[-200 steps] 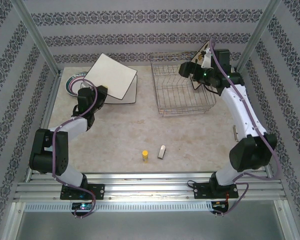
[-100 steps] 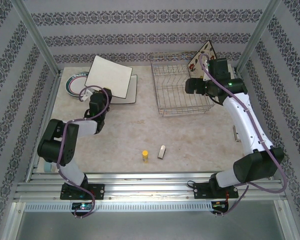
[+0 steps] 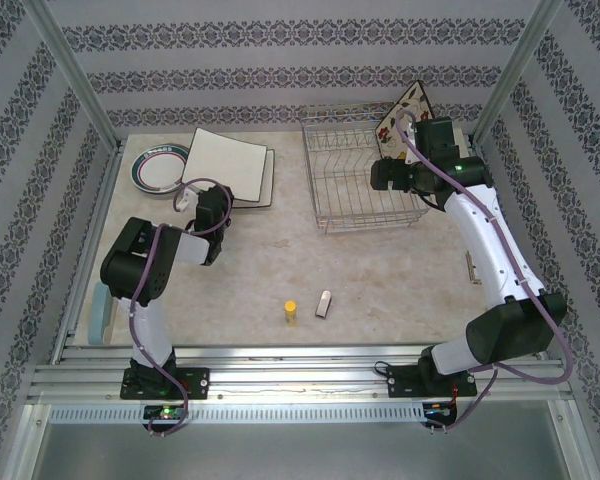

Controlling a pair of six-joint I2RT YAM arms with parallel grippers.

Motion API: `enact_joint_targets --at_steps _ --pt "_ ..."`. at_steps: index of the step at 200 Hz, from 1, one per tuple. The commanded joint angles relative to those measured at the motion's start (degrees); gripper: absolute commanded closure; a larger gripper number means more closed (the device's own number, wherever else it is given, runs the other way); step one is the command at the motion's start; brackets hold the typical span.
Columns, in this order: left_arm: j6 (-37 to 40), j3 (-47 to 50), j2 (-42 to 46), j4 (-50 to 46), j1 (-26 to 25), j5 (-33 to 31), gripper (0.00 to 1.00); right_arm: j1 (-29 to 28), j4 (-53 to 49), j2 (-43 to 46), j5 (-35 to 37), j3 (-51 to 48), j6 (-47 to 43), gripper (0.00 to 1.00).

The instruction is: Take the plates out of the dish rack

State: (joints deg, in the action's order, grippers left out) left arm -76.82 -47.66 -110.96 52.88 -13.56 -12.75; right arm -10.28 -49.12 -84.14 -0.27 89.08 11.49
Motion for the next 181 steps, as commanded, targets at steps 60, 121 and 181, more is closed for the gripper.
enact_joint_targets --at_steps 60,121,181 --pt "-4.0 -4.2 -1.1 12.9 -2.6 -5.8 1.00 -0.6 -0.7 -0.7 0.7 0.1 -2.1 0.02" --pt "-5.9 -4.7 -2.6 10.9 -3.1 -6.7 1.00 -0.7 0.1 -0.7 -0.1 -0.6 -2.0 0.02" --pt "-7.5 -5.1 -4.7 10.6 -3.5 -6.8 1.00 -0.6 0.3 -0.4 -0.4 -1.0 -2.3 0.02"
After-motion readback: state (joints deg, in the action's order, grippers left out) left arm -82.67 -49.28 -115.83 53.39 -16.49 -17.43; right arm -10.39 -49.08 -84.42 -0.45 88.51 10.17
